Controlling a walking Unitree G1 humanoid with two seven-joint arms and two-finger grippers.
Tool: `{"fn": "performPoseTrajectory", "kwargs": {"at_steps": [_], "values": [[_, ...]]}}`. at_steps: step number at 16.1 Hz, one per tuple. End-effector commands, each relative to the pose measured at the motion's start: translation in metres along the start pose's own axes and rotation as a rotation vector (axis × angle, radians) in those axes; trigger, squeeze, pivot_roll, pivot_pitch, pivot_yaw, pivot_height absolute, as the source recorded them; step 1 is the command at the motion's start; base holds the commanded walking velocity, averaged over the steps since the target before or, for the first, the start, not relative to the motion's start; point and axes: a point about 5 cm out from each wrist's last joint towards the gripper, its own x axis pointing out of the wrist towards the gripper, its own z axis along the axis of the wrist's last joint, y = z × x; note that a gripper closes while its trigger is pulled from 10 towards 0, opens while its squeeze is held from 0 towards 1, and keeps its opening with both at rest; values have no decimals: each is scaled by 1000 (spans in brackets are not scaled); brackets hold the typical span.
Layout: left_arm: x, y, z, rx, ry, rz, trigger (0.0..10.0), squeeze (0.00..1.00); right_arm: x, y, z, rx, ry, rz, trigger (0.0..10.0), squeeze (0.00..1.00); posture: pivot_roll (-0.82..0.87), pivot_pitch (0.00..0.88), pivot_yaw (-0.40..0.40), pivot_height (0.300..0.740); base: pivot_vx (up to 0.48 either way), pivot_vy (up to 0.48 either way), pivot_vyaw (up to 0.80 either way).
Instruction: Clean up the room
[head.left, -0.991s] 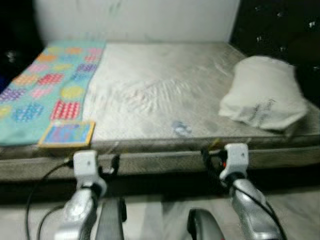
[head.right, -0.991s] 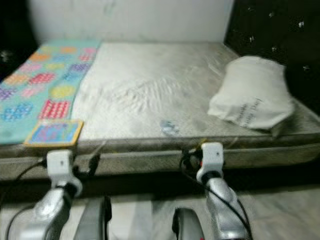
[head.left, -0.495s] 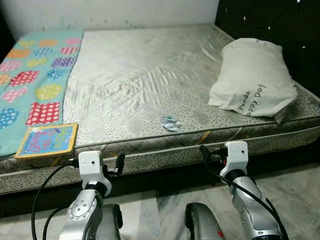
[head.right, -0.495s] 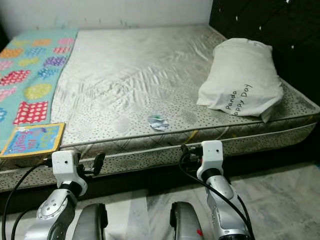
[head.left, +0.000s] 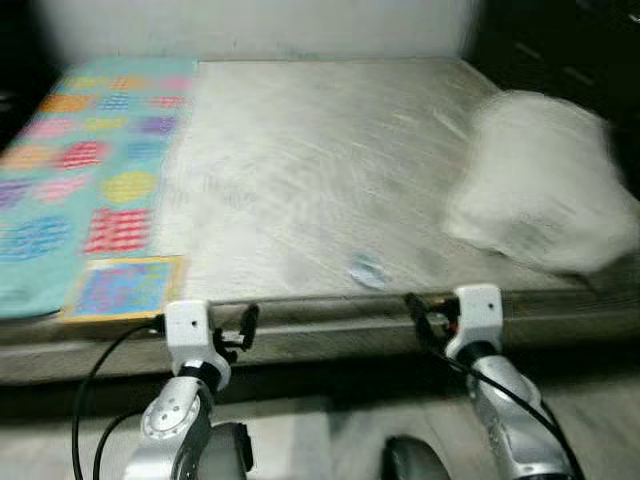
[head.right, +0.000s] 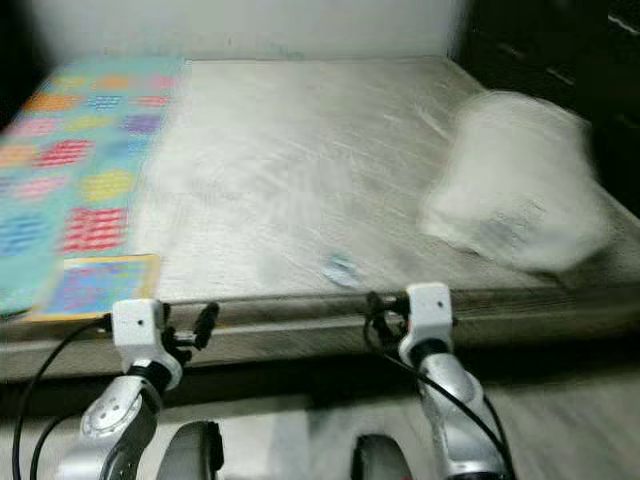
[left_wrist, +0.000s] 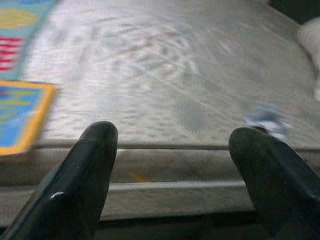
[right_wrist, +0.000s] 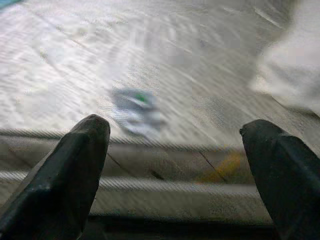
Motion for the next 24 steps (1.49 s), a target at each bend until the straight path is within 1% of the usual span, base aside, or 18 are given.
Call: {"fn": "performPoseTrajectory", "kwargs": {"at_steps": [1,10,11,14,19,24], "values": [[-1,5,2,7,-8,12,10000,0,3,8,4,11,-18,22,10000,0,-74,0,-22,570,296,0,0],[1,3,1,11,-4,3,10000,0,5,8,4,31,-25,28,10000,0,-72,0,-22,570,287,0,0],[2,4,1,12,-3,4,10000,0,6,9,4,35,-25,31,10000,0,-72,0,-23,565,270,0,0],[2,4,1,16,2,13,10000,0,6,9,4,39,-27,31,10000,0,-71,0,-24,530,84,0,0],[2,4,0,16,4,20,10000,0,6,9,3,38,-25,34,10000,0,-71,0,-23,530,0,0,0],[2,2,0,10,-2,8,10000,0,6,9,2,40,-24,39,10000,0,-71,0,-23,475,0,0,0]]}}
